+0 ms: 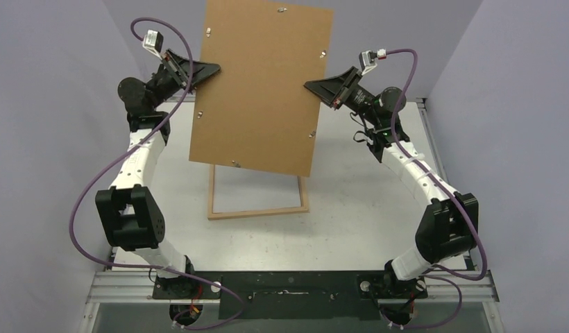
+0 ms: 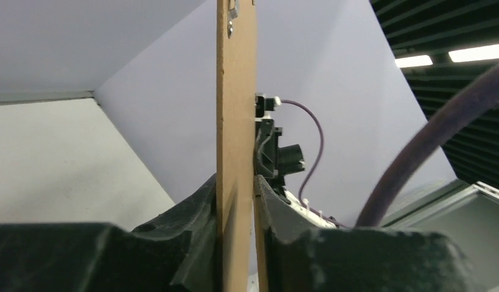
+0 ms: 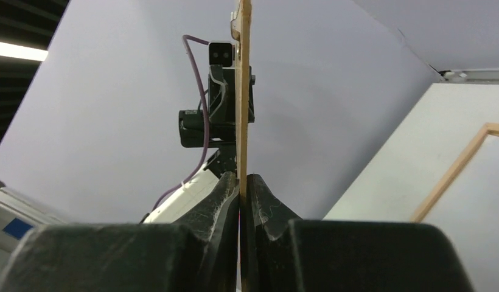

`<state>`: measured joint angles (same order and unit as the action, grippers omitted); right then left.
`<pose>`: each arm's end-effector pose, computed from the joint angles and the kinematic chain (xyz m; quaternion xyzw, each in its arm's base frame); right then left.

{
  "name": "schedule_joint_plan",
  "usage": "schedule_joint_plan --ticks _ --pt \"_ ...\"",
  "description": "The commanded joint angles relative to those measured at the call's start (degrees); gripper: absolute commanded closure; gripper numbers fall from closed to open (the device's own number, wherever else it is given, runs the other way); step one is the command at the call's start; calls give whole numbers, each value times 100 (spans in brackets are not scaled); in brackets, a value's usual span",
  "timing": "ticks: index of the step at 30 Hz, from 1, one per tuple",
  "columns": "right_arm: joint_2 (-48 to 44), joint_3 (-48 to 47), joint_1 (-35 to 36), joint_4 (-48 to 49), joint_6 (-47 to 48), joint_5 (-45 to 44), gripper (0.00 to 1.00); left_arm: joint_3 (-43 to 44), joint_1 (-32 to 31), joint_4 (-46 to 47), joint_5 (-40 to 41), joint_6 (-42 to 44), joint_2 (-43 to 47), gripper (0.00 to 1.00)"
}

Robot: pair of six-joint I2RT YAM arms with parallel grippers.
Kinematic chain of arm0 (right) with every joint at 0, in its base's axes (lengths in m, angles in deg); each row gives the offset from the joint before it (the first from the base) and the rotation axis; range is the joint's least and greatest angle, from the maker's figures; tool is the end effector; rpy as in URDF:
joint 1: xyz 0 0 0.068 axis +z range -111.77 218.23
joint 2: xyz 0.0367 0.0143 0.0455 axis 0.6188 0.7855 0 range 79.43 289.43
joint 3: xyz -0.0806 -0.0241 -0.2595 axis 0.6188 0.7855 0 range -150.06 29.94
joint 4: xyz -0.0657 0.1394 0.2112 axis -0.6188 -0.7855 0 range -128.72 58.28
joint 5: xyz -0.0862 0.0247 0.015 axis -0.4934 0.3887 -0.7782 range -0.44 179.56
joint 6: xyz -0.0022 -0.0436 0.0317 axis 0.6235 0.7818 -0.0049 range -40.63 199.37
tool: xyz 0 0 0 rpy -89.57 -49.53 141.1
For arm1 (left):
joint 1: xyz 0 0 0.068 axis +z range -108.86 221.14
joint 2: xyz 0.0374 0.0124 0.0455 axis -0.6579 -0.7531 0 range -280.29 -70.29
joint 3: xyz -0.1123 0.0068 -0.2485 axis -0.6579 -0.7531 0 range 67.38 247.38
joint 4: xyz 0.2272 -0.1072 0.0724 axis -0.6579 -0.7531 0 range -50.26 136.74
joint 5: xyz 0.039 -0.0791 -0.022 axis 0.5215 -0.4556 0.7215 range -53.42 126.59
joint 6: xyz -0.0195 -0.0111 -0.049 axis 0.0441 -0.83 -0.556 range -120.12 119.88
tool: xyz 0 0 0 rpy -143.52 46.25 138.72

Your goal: Put the photo into the frame

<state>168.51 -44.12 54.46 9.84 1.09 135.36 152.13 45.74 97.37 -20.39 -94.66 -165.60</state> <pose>0.3350 0.1241 0.4160 -0.0339 0.5858 0.7143 0.3815 0.3690 -0.0002 0.4506 -0.0019 0.5698 -0.7055 0.4215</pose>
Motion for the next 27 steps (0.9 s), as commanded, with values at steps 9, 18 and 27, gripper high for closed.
schedule_joint_plan --ticks 9,18,27 --pt "-35 -725 -59 -3109 1312 -440 100 -1593 926 -2292 599 2476 693 19" --pt "915 -1190 65 -4594 1849 -102 100 -2119 1738 -6002 1602 5249 762 17" --pt "1883 -1776 527 -4507 2036 -341 100 -2076 1642 -6813 1991 5843 -354 37"
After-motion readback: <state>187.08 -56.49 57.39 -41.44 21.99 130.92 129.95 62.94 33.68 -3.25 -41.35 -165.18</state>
